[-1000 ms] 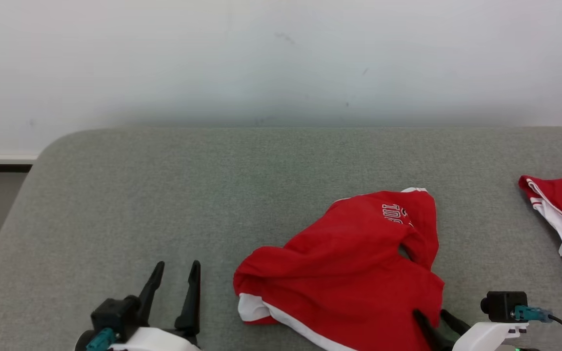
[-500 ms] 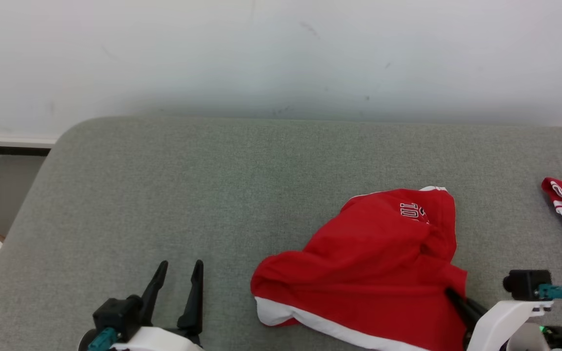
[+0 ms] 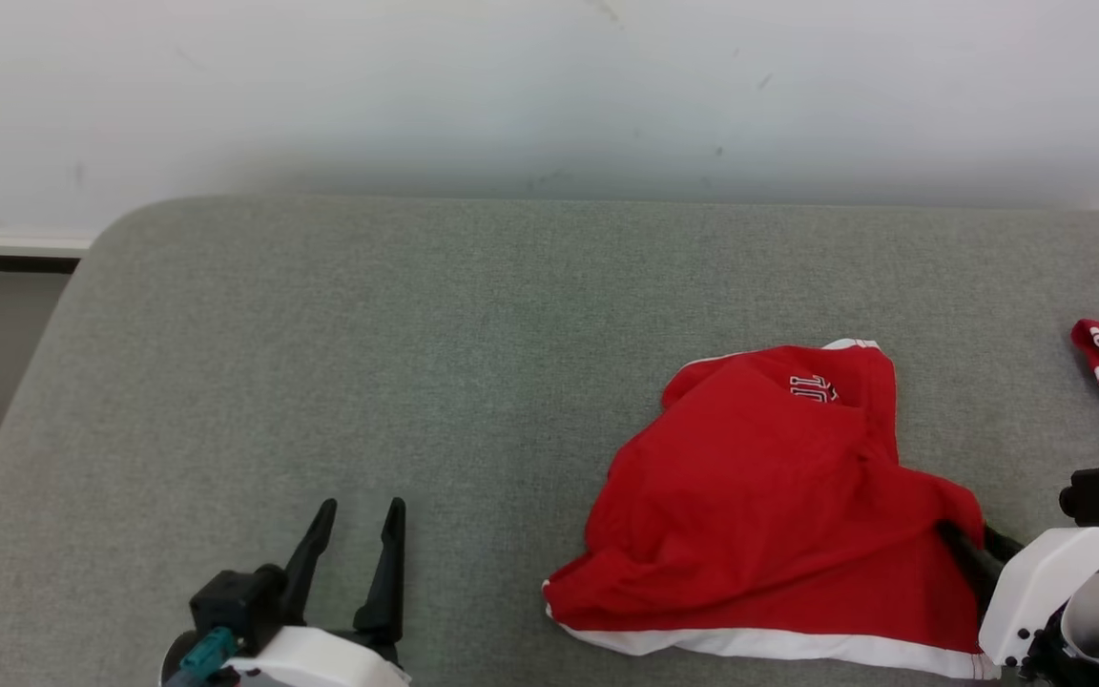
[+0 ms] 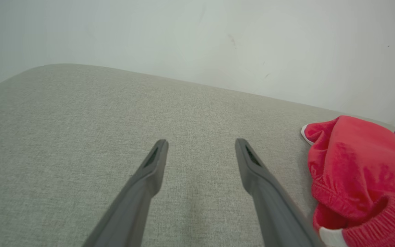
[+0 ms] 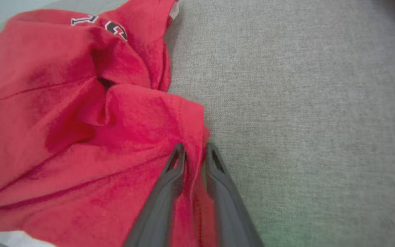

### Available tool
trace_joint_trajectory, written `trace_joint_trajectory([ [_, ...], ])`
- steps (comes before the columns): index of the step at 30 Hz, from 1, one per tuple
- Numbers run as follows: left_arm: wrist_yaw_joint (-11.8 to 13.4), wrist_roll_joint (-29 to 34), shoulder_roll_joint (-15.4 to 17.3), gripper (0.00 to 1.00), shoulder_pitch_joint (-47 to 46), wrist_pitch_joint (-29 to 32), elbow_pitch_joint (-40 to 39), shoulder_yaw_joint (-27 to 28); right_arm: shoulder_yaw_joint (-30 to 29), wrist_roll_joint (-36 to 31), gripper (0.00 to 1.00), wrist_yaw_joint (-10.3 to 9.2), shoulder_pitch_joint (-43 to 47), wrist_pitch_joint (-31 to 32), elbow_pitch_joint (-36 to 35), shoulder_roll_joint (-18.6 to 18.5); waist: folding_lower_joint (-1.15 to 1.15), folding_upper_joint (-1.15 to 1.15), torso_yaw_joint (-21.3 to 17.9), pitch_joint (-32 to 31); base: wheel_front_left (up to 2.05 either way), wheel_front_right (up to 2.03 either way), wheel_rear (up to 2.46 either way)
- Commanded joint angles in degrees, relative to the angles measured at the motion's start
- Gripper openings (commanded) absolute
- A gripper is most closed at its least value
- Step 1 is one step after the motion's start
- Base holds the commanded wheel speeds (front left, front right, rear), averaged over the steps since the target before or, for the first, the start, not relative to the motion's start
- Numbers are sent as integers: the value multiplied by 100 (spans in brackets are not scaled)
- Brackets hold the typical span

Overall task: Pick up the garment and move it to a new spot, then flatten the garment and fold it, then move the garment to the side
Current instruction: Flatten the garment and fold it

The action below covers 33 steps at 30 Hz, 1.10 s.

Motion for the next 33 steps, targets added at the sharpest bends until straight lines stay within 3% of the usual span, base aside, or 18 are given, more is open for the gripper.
trace_joint_trajectory([
  [1,-23,63,-13,100,-62,-9,32,18,-9,46,100,-12,-100,-84,42,7,0,0,-50,-43,0,0,0],
  [6,-45,64,-32,100,-4,-8,57,96,-40,8,100,-12,-95,-584,-21,27,0,0,-243,-202,0,0,0],
  [17,6,244,-93,100,368,-8,-493,598,-124,-446,100,-12,486,-2511,-1196,184,0,0,-775,-650,0,0,0],
  [22,-18,317,-119,100,527,-6,-688,794,-258,-726,100,-12,860,-3076,-1638,286,0,0,-867,-736,0,0,0],
  [33,-123,488,-236,100,929,-6,-879,1172,-536,-1092,100,-12,1906,-3491,-2188,539,0,0,-888,-823,0,0,0],
])
